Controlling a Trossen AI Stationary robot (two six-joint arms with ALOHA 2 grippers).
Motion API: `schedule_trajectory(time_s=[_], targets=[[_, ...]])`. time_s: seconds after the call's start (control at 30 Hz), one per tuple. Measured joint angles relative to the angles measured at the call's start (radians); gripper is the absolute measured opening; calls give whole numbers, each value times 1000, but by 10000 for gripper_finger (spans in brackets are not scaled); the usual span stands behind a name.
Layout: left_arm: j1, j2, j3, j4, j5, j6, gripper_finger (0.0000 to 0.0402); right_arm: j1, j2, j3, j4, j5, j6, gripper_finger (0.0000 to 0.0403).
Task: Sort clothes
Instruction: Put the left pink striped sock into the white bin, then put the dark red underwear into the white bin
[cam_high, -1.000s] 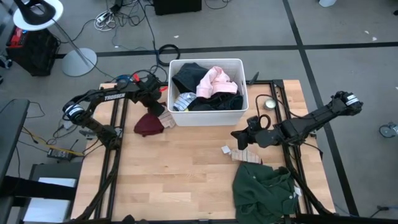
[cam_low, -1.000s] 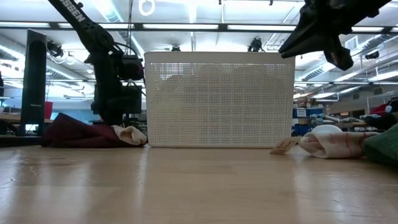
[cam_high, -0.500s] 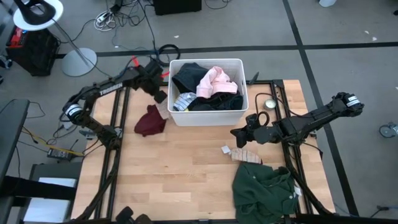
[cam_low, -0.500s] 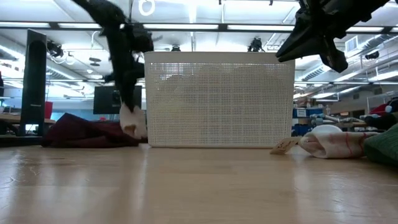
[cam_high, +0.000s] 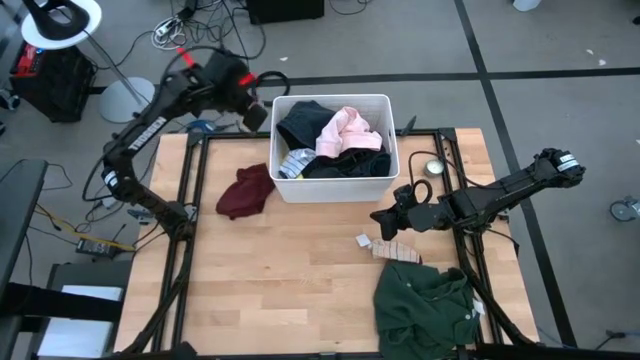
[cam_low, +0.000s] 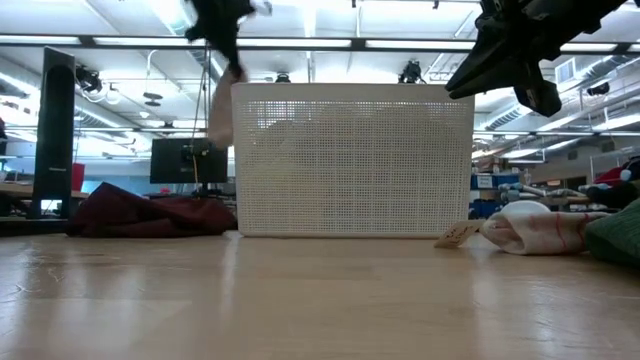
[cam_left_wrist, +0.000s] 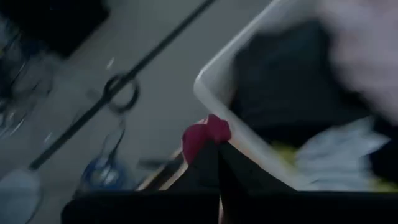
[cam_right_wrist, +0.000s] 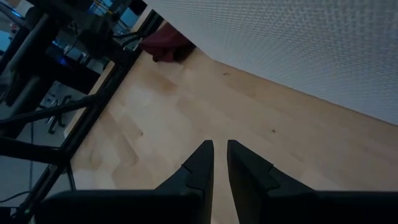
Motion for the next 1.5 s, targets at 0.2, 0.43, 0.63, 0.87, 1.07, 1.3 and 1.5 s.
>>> schedule_trajectory(time_s=[0.2, 0.43, 0.63, 0.87, 1.07, 1.3, 1.5], targets=[[-103, -2, 154, 51, 10, -54, 0, 0, 0, 0, 0, -29, 0, 48], [-192, 8, 161, 92, 15, -98, 0, 1, 0, 0, 2, -65, -8, 48], [-249, 42, 161, 25, 19, -103, 0, 14, 0, 0, 11, -83, -7, 48], [-290, 103, 160, -33, 45, -85, 14, 28, 0, 0, 29, -85, -7, 48], [-290, 150, 160, -55, 48, -80, 51, 28, 0, 0, 30, -84, -7, 48], [-290, 158, 160, -74, 63, -73, 83, 28, 0, 0, 31, -78, -7, 48], [-290, 147, 160, -198, 40, -4, 89, 26, 0, 0, 31, -41, -6, 48]])
